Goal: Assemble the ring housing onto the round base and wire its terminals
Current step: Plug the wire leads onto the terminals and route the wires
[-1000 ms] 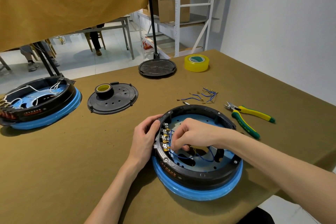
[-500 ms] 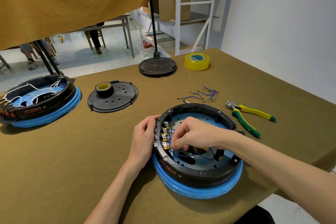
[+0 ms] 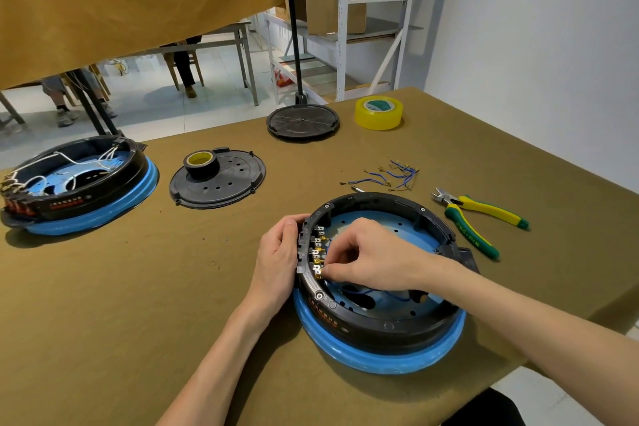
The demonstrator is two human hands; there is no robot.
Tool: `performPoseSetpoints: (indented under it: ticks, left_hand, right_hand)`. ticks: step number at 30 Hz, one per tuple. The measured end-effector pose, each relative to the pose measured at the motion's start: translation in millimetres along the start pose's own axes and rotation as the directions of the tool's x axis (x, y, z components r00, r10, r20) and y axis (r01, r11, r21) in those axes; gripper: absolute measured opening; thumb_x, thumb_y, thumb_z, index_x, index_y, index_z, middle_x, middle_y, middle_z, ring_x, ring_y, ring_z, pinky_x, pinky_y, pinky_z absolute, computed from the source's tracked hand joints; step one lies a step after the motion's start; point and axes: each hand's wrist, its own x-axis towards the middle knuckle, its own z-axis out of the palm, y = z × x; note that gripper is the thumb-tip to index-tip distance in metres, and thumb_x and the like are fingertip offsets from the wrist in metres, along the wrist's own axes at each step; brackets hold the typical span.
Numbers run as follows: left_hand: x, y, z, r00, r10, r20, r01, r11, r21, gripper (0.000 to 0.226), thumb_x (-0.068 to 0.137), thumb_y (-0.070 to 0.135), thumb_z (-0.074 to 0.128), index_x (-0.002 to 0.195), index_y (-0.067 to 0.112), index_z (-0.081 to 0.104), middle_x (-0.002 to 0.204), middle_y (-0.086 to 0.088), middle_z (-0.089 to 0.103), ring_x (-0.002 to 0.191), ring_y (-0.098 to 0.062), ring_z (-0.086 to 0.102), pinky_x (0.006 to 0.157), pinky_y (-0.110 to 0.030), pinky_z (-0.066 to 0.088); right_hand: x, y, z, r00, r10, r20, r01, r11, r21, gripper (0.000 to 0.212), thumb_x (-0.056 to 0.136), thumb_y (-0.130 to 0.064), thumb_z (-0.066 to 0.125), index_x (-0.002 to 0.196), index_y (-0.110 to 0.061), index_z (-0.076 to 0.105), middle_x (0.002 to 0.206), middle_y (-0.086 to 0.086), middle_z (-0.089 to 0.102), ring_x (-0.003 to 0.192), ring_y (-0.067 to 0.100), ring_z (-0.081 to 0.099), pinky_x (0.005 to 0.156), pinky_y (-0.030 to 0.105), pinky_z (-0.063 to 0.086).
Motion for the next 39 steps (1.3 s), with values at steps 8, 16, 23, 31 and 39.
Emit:
performPoseSetpoints:
  ticks: [8,16,23,31,39]
  left_hand:
    - [0.2,0.9,1.3,1.0,-0.013,0.004,0.013,1.0,0.01,0.034,0.111,0.023,0.038,0.11,0.021,0.072,0.099,0.002,0.076,0.094,-0.014,0.071,0.08,-0.027,0.057]
    - [-0.4,0.3,0.5,1.0,-0.011,-0.002,0.011,1.0,0.024,0.034,0.112,0.022,0.038,0.11,0.021,0.073,0.099,0.002,0.076,0.094,-0.013,0.071,0.08,-0.027,0.056]
    - [0.2,-0.3,1.1,1.0,-0.01,0.002,0.01,1.0,0.01,0.034,0.112,0.022,0.038,0.109,0.019,0.072,0.094,0.008,0.076,0.088,-0.007,0.071,0.072,-0.017,0.053]
    - [0.2,-0.4,1.7,1.0,-0.009,0.003,0.009,1.0,-0.018,0.035,0.111,0.021,0.038,0.108,0.019,0.073,0.094,0.004,0.076,0.089,-0.011,0.071,0.072,-0.018,0.054]
    - [0.8,-0.6,2.3,1.0,-0.005,0.002,0.005,1.0,-0.01,0.034,0.111,0.021,0.039,0.109,0.019,0.073,0.096,0.003,0.076,0.091,-0.012,0.071,0.075,-0.021,0.055]
  right_hand:
    - [-8.7,5.7,-4.9,1.0,-0.002,0.01,0.002,1.0,0.02,0.017,0.09,-0.019,0.073,0.074,-0.02,0.078,0.07,-0.009,0.071,0.063,0.004,0.061,0.061,0.021,0.051]
    - [-6.4,6.1,-2.4,1.0,-0.001,0.01,0.001,1.0,-0.001,0.018,0.091,-0.022,0.073,0.074,-0.026,0.077,0.066,-0.012,0.069,0.06,0.001,0.059,0.058,0.018,0.048]
    - [-8.4,6.7,-3.5,1.0,0.001,0.006,-0.001,1.0,0.031,0.017,0.091,-0.019,0.072,0.074,-0.017,0.078,0.069,-0.006,0.071,0.061,0.005,0.059,0.059,0.023,0.049]
    - [-7.0,5.1,-0.8,1.0,-0.009,-0.001,0.009,1.0,0.003,0.016,0.09,-0.021,0.073,0.076,-0.024,0.079,0.07,-0.008,0.072,0.062,0.004,0.062,0.059,0.018,0.049]
    - [-8.5,4.3,-3.1,1.0,-0.015,0.01,0.014,1.0,0.02,0.023,0.091,-0.019,0.072,0.071,-0.029,0.075,0.067,-0.011,0.07,0.062,0.004,0.061,0.059,0.019,0.048]
